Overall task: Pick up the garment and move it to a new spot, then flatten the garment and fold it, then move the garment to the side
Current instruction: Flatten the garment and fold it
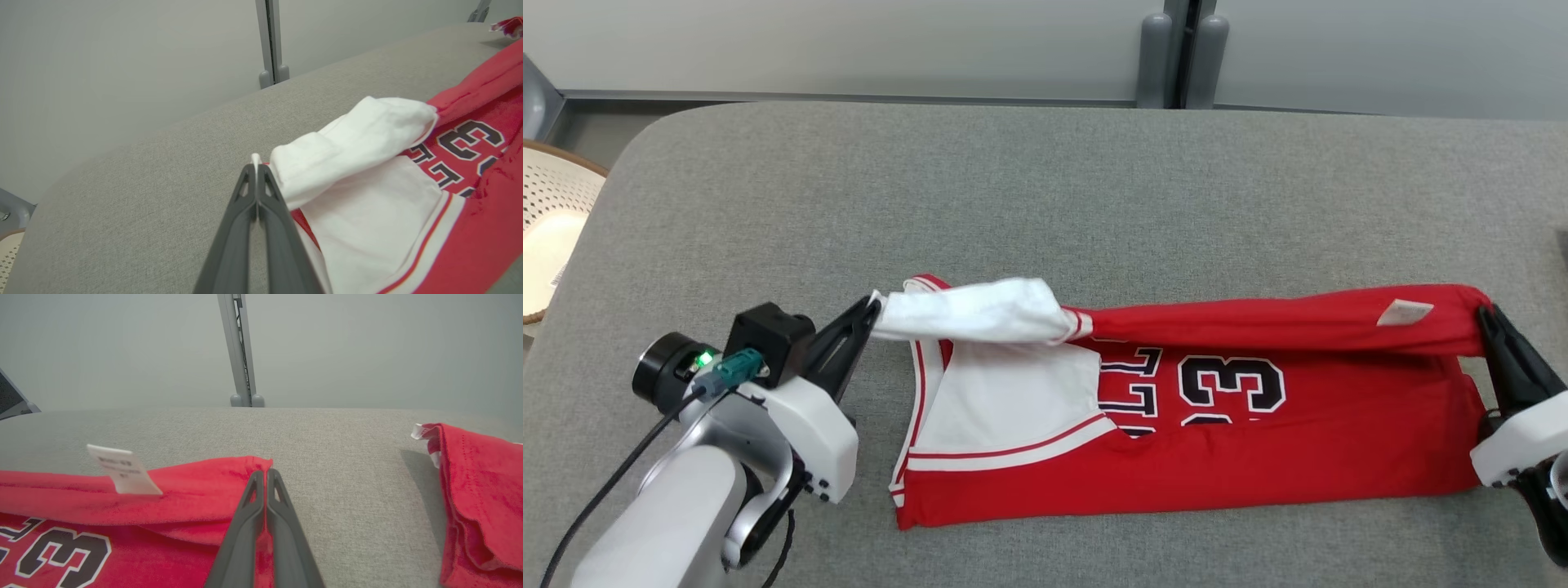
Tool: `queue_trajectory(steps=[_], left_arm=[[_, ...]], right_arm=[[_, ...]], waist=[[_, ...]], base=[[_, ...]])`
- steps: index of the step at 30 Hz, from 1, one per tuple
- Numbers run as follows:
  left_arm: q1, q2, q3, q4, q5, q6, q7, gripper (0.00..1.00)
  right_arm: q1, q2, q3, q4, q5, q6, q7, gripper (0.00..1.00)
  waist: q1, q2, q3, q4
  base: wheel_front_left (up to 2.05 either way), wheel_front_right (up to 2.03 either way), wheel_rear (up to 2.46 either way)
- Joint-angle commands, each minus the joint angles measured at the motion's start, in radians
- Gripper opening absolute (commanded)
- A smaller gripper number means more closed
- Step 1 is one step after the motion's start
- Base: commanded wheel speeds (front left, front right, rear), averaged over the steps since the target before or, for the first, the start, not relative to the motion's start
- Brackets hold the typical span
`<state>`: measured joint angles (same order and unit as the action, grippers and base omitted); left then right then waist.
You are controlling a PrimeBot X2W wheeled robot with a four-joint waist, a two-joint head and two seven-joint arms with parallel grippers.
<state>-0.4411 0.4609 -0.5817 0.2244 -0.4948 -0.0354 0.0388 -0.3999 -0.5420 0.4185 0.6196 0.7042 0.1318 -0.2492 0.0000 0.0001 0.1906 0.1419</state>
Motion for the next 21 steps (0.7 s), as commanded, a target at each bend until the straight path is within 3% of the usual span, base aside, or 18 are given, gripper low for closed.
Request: queue_trajectory(steps=[1,9,21], left_arm=[[0.016,0.012,0.001,-0.014,-0.004,0.008,0.009,0.0],[0.146,0.079,-0.039,-0.18,-0.036,0.03,0.146,0.0],[0.232,0.121,-0.082,-0.223,-0.101,0.032,0.303,0.0]], right_arm=[[0.018,-0.01,0.002,-0.01,0.008,-0.002,0.006,0.0],[0.149,-0.076,0.012,-0.122,0.079,-0.002,0.087,0.0],[0.272,-0.118,0.012,-0.222,0.159,-0.002,0.247,0.0]], waist=[[0.0,-0.0001,-0.01,0.006],[0.0,-0.0001,-0.039,0.011],[0.0,-0.0001,-0.067,-0.013]], base=[[0.0,0.0,0.0],[0.0,0.0,0.0],[0.0,0.0,0.0]])
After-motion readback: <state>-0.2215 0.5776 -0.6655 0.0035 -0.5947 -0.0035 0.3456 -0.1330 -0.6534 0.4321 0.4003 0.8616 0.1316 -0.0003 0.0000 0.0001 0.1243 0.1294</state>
